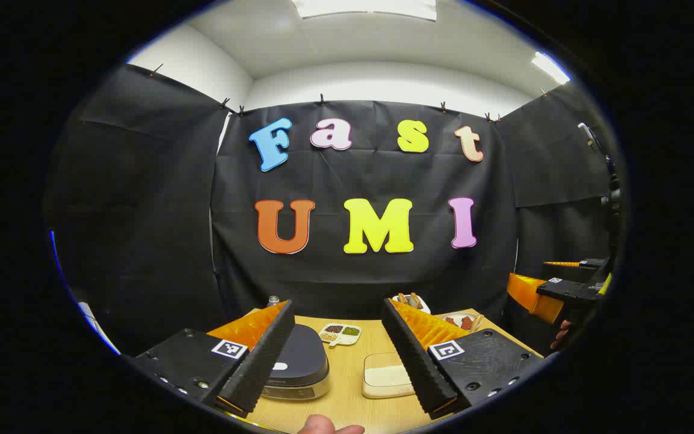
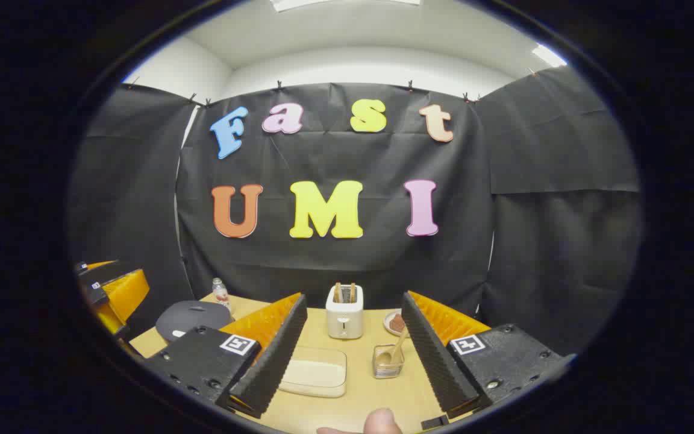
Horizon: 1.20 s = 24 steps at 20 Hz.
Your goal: Close the left gripper, press the button to open the rice cooker; take a wooden spoon from the chopstick holder with the right hand, scoop a spoonful of rice and pour it into the rice cooker, then put the wooden spoon back into the chopstick holder.
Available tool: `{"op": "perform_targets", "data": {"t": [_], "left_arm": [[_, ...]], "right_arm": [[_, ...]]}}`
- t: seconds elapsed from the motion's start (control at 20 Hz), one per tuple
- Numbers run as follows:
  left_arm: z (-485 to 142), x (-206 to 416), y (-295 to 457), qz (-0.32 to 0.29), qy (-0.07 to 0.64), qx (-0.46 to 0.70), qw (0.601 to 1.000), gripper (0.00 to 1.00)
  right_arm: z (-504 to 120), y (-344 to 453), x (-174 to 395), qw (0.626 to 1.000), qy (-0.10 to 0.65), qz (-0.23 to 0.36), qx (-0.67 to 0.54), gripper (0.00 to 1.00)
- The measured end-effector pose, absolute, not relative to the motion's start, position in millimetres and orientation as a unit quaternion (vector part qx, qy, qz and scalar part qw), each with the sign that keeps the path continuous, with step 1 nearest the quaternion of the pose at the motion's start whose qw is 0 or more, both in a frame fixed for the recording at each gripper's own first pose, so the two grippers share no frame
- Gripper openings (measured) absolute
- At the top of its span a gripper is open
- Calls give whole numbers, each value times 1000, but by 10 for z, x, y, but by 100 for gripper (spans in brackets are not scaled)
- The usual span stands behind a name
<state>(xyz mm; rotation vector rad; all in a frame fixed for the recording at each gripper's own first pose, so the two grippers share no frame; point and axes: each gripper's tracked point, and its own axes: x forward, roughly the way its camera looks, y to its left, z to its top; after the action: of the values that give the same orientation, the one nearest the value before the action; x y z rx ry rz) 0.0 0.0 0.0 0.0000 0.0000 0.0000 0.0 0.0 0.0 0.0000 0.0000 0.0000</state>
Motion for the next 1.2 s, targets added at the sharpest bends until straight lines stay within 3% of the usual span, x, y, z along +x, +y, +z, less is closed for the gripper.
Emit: {"op": "perform_targets", "data": {"t": [0.05,0.15,0.3,0.35,0.4,0.45,0.55,1.15,1.2], "left_arm": [[-4,-3,12,0,0,0,1000,94],[-19,-9,24,0,2,-2,1000,94],[-46,-21,65,4,6,2,1000,94],[-59,-29,81,7,6,5,1000,94],[-63,-36,87,9,6,7,1000,94],[-70,-46,106,12,7,9,1000,94],[-64,-61,117,17,9,8,1000,94],[-127,-135,235,39,23,4,999,94],[-121,-137,243,39,23,4,999,94]], "right_arm": [[-2,4,-16,1000,0,0,-1,96],[-12,-2,-51,1000,-2,-2,-2,100],[-15,-12,-83,1000,-5,-3,-3,100],[-19,-10,-92,1000,-5,-2,-4,96],[-37,6,-98,1000,-3,-1,-3,100],[-48,10,-105,1000,-1,1,-1,96],[-63,15,-116,1000,2,4,7,100],[-128,-65,-173,1000,7,8,21,96],[-136,-86,-157,1000,7,7,22,100]]}}
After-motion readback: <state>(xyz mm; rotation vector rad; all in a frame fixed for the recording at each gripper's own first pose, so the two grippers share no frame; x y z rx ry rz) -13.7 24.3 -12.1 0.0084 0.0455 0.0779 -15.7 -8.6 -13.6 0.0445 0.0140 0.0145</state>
